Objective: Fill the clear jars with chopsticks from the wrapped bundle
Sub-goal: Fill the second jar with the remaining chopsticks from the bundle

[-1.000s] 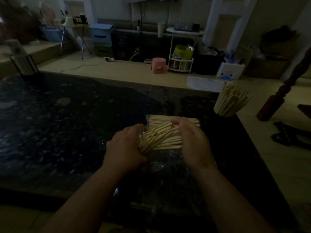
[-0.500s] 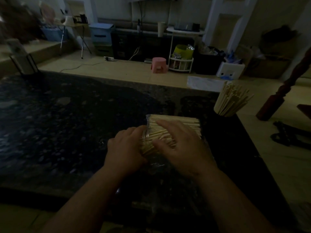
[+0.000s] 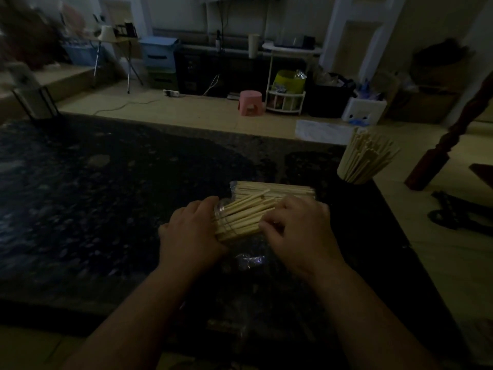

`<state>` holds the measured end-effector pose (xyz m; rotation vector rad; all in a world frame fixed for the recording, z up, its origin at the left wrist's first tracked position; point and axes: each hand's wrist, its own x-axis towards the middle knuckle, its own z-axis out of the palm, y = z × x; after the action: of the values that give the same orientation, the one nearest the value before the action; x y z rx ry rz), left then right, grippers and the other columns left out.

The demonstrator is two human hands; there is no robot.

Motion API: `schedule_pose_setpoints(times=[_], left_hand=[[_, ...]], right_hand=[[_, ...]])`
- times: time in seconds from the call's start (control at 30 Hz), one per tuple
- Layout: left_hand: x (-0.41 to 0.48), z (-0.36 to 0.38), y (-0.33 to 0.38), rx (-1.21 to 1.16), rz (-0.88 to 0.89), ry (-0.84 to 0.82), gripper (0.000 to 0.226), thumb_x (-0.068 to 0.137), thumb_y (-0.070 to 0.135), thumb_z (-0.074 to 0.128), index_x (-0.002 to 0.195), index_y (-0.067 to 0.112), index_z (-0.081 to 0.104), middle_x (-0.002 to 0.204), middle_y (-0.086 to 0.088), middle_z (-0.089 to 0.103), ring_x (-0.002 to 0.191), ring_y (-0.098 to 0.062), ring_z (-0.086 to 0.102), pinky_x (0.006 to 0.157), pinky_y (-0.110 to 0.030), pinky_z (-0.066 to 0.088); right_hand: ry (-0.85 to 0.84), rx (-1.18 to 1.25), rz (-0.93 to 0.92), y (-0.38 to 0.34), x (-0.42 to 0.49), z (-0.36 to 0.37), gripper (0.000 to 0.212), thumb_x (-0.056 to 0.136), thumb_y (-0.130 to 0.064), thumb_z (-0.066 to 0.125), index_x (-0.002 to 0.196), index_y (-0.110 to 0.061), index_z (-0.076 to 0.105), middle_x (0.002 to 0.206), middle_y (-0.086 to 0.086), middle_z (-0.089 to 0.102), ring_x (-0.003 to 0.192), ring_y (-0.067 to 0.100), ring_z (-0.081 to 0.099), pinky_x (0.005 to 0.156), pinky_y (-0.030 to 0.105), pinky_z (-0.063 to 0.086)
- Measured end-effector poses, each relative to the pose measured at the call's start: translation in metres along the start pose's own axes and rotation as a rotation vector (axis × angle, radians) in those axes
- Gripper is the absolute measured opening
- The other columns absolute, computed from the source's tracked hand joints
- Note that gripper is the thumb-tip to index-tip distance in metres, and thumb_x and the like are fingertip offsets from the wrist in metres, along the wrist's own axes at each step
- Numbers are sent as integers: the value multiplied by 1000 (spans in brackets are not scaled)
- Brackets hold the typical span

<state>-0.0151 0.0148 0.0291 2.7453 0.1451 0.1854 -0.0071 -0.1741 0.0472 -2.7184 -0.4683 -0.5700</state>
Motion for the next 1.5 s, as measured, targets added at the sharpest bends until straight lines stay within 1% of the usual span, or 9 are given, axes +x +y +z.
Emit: schedule_pose_setpoints(times=[0.17, 0.5, 0.6, 0.73, 0.93, 1.07, 1.2, 1.33, 1.5], left_hand=[[1, -3, 0, -36, -34, -37, 88, 67, 56, 73, 142, 42, 28, 138, 8, 43, 125, -22, 40, 99, -48, 35], [7, -6, -8, -57, -99, -19, 92, 62, 48, 79, 140, 41, 32, 134, 7, 47, 120, -23, 46, 96, -50, 39], [9, -7, -12, -86, -123, -2, 94, 56, 49, 82, 137, 40, 35, 129, 6, 50, 117, -23, 48, 94, -48, 42], [12, -9, -15, -139, -155, 11, 97, 54, 50, 84, 138, 38, 36, 129, 2, 51, 118, -24, 49, 96, -51, 44], [14, -8, -16, -190, -163, 36, 100, 51, 52, 85, 137, 38, 37, 127, 2, 52, 116, -24, 50, 94, -53, 45], [16, -7, -15, -231, -177, 57, 102, 48, 51, 87, 136, 38, 37, 125, 2, 53, 114, -25, 52, 92, -53, 47], [19, -9, -17, -278, -176, 64, 96, 49, 49, 87, 132, 39, 40, 122, 3, 55, 112, -24, 53, 91, -52, 48], [21, -10, -18, -300, -175, 91, 91, 50, 47, 87, 129, 37, 44, 121, 2, 56, 110, -24, 54, 90, -51, 49], [25, -10, -14, -344, -183, 111, 92, 51, 48, 88, 130, 36, 43, 121, 3, 54, 111, -24, 53, 92, -53, 47]], right_hand=[[68, 57, -44, 1, 0, 6, 6, 73, -35, 71, 76, -31, 72, 81, -13, 56, 85, 17, 54, 74, 32, 30], [110, 378, 119, 9, -1, -5, 6, 86, -19, 63, 84, -25, 62, 86, -10, 57, 79, 9, 55, 68, 29, 49], [-42, 453, 229, 11, -1, -13, 10, 81, -22, 60, 75, -27, 55, 68, -8, 57, 63, 7, 54, 58, 33, 48], [-437, 377, 171, 11, -2, -15, 10, 80, -23, 60, 72, -26, 54, 69, -7, 59, 65, 6, 56, 62, 31, 49], [-714, 144, 182, 11, -11, 4, 13, 86, -36, 55, 77, -27, 55, 87, -6, 62, 81, 12, 58, 73, 29, 49], [-787, 13, 120, 10, -21, 27, 28, 89, -26, 47, 110, -17, 64, 129, 4, 55, 118, 23, 53, 97, 31, 43], [-740, 40, 158, 16, -36, 49, 65, 93, -20, 47, 153, -19, 22, 161, 2, 11, 145, 22, 18, 118, 31, 18], [-619, 88, 333, 25, -40, 70, 56, 100, -32, 40, 153, -23, 22, 158, 7, 23, 141, 25, 29, 116, 30, 21], [-441, 73, 306, 36, -26, 103, 60, 102, -37, 36, 155, -21, 11, 162, 1, 6, 148, 17, 8, 115, 22, -1]])
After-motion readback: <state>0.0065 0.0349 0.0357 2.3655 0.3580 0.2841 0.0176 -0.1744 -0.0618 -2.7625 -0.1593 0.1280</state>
